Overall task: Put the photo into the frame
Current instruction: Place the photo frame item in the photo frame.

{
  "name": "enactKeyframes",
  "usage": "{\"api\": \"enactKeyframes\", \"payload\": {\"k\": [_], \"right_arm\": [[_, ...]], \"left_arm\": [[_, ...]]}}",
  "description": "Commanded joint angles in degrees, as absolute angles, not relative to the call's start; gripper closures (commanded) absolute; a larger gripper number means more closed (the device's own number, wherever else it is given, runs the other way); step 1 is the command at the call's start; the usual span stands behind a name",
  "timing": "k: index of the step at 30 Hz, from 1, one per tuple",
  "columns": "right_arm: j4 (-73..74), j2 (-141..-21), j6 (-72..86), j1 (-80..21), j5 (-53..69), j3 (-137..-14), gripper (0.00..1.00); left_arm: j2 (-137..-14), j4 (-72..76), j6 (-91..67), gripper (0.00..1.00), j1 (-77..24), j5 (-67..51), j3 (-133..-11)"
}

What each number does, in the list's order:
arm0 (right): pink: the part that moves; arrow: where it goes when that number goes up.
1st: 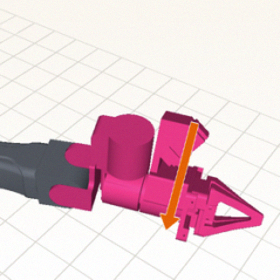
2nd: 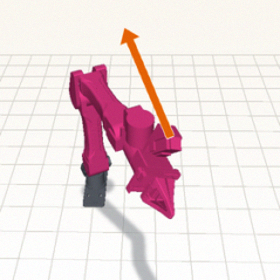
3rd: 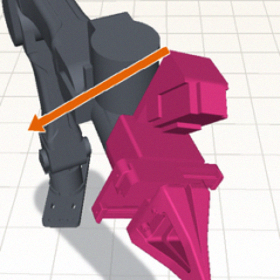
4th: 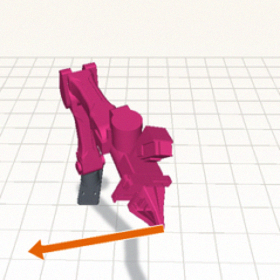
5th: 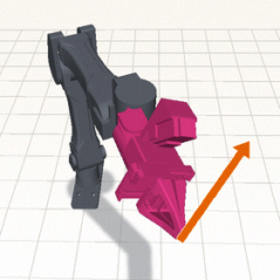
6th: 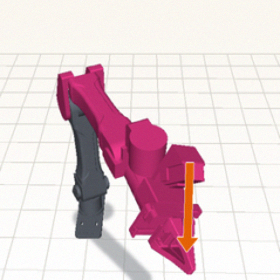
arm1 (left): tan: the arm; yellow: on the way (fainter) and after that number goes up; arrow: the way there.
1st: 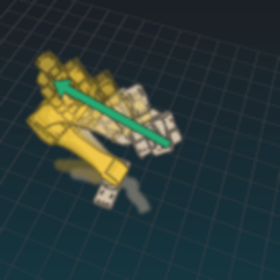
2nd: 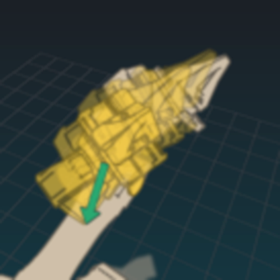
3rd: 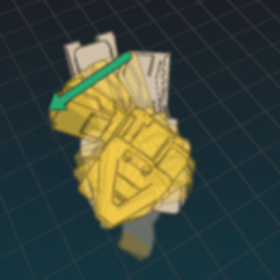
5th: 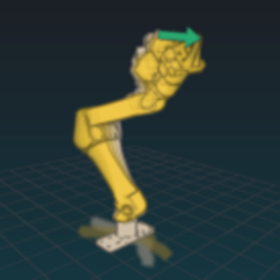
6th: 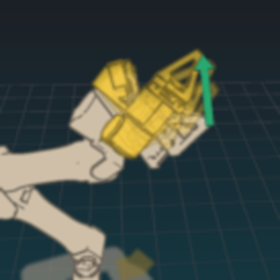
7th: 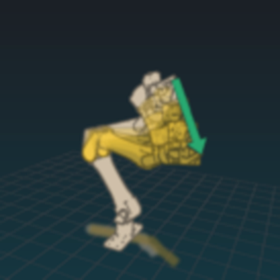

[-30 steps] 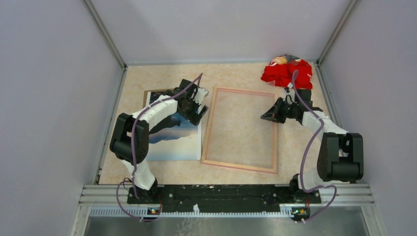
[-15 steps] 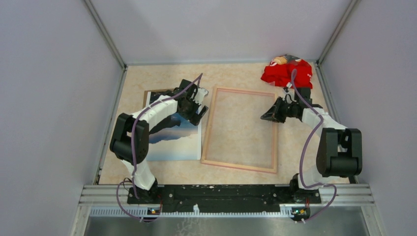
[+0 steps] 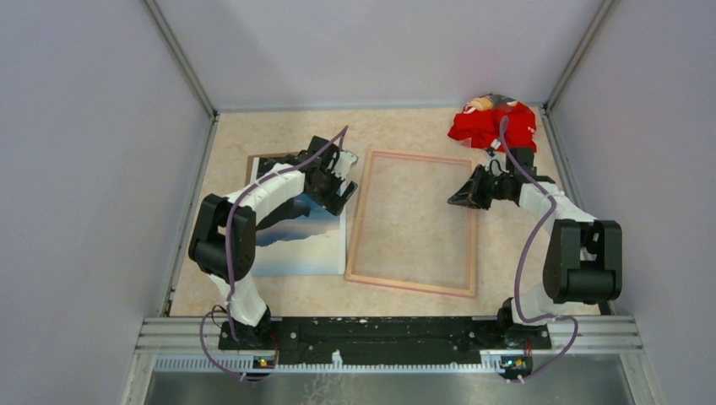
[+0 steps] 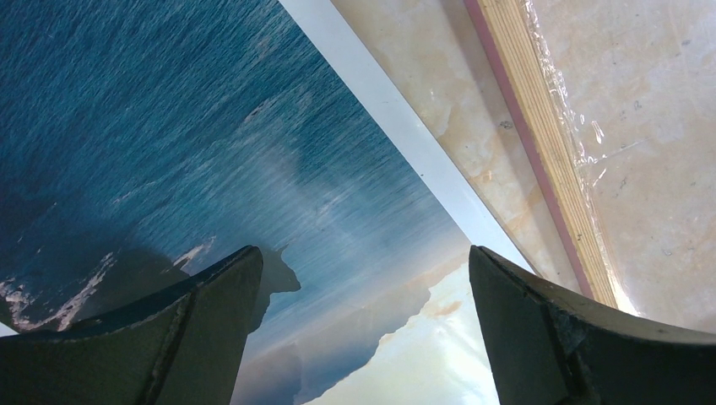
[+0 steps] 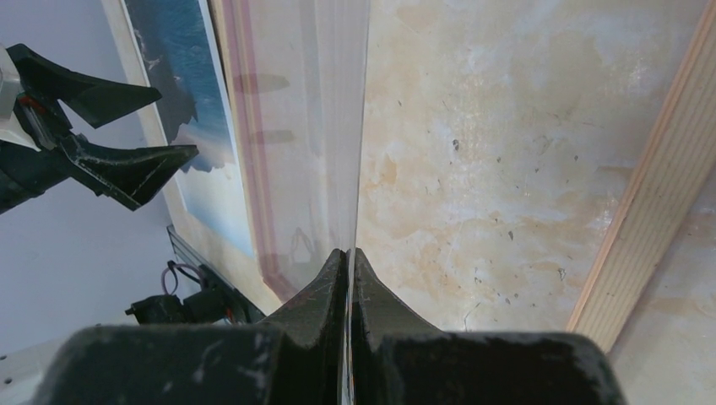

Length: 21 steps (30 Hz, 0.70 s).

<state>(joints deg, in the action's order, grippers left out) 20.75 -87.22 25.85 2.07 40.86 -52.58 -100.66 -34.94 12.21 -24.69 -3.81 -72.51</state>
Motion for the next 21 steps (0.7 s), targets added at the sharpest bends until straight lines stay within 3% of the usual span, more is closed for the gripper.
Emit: {"api": "enactKeyframes", "payload": {"k": [1, 21], "right_arm": [[20.0, -84.1, 24.5, 2.4, 42.0, -53.0, 1.00], [23.8, -86.1, 22.4, 2.4, 42.4, -59.6, 1.00]], "left_arm": [[-100.6, -35.4, 13.0, 0.02, -24.7, -4.5, -73.5], [-101.5, -35.7, 12.6, 0.02, -25.4, -6.2, -73.3]]}}
